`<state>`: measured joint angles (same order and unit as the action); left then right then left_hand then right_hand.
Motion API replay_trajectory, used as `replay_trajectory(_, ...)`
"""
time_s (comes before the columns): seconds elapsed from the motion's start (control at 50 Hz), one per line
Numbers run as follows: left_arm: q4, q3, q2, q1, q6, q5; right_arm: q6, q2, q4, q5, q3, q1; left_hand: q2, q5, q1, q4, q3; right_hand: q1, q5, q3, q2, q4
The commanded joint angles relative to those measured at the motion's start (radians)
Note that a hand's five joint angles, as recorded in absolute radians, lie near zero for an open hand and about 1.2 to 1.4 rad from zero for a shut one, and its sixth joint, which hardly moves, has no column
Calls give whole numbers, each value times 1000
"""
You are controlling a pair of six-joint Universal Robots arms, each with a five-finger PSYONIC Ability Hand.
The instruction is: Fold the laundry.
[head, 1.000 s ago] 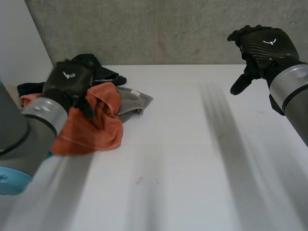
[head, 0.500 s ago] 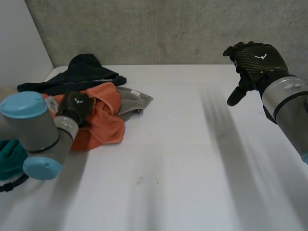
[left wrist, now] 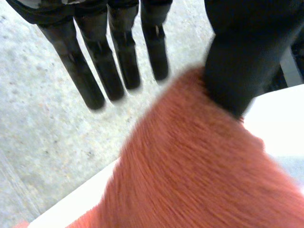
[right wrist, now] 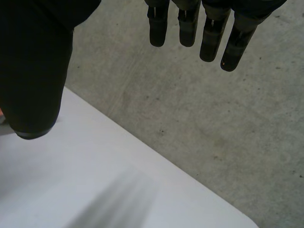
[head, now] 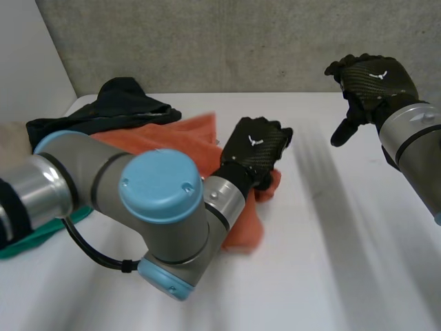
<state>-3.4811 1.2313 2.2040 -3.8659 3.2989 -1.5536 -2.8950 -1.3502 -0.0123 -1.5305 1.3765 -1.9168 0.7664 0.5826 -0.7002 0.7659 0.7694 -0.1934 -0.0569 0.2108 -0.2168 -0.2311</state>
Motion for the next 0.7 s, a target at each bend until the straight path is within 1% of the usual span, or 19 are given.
replay_trajectory(0.02, 17, 26, -56, -36, 7, -3, 43, 49, -1, 3, 3, -10, -524, -514, 457, -523, -527, 19, 57, -36, 42, 57)
replay_trajectory(0.04, 22, 39, -88, -53, 7, -3, 49, 54, -3, 3, 1, -11, -526, -517, 460, -526, -529, 19, 57, -36, 42, 57)
replay_trajectory(0.06, 31, 66, -154, -93, 5, -2, 65, 62, -8, 4, -1, -13, -526, -517, 460, -526, -529, 19, 57, -36, 42, 57)
replay_trajectory(0.12, 40, 109, -228, -164, 8, 3, 98, 72, -20, 13, -1, -13, -526, -517, 460, -526, -530, 19, 57, -36, 42, 57)
replay_trajectory(0.14, 43, 135, -263, -205, 10, 7, 127, 78, -35, 30, 7, -16, -524, -514, 457, -523, -527, 19, 57, -36, 42, 57)
replay_trajectory(0.2, 56, 171, -294, -265, 13, 9, 170, 83, -63, 62, 18, -39, -521, -511, 454, -520, -524, 19, 57, -36, 42, 57)
replay_trajectory(0.22, 68, 189, -303, -303, 14, 12, 183, 86, -78, 91, 21, -69, -518, -508, 452, -517, -521, 19, 57, -36, 42, 57)
replay_trajectory(0.28, 94, 203, -299, -360, 14, 24, 184, 106, -83, 127, 32, -117, -512, -503, 446, -511, -515, 19, 57, -36, 42, 57)
replay_trajectory(0.3, 111, 206, -290, -403, 16, 47, 183, 124, -83, 142, 39, -146, -512, -503, 446, -511, -515, 19, 57, -36, 42, 57)
replay_trajectory(0.34, 123, 201, -270, -440, 19, 73, 183, 150, -80, 147, 44, -171, -512, -503, 446, -511, -515, 19, 57, -36, 42, 57)
replay_trajectory(0.36, 129, 189, -229, -476, 30, 108, 183, 178, -72, 148, 44, -195, -509, -500, 443, -508, -512, 19, 57, -36, 42, 57)
replay_trajectory(0.42, 131, 166, -153, -541, 74, 165, 184, 226, -41, 145, 44, -243, -483, -473, 416, -482, -486, 19, 57, -36, 42, 57)
replay_trajectory(0.44, 137, 142, -106, -573, 120, 197, 186, 255, -13, 142, 45, -270, -477, -467, 410, -476, -480, 19, 57, -36, 42, 57)
replay_trajectory(0.5, 146, 105, -41, -598, 198, 228, 189, 296, 23, 135, 45, -297, -465, -456, 399, -464, -468, 19, 57, -36, 42, 57)
replay_trajectory(0.52, 151, 84, 3, -601, 250, 239, 189, 328, 38, 127, 42, -307, -430, -421, 364, -429, -433, 19, 57, -36, 42, 57)
replay_trajectory(0.58, 155, 50, 66, -603, 320, 241, 189, 368, 52, 106, 36, -318, -424, -414, 358, -423, -427, 19, 57, -36, 42, 57)
replay_trajectory(0.6, 157, 36, 95, -603, 358, 239, 189, 388, 57, 84, 30, -326, -400, -391, 334, -400, -403, 19, 57, -36, 42, 57)
replay_trajectory(0.66, 161, 22, 129, -599, 398, 239, 197, 410, 63, 50, 23, -334, -371, -362, 305, -370, -374, 19, 57, -36, 42, 57)
replay_trajectory(0.7, 169, 14, 148, -598, 421, 239, 201, 428, 66, 30, 18, -334, -274, -265, 208, -274, -278, 19, 57, -36, 42, 57)
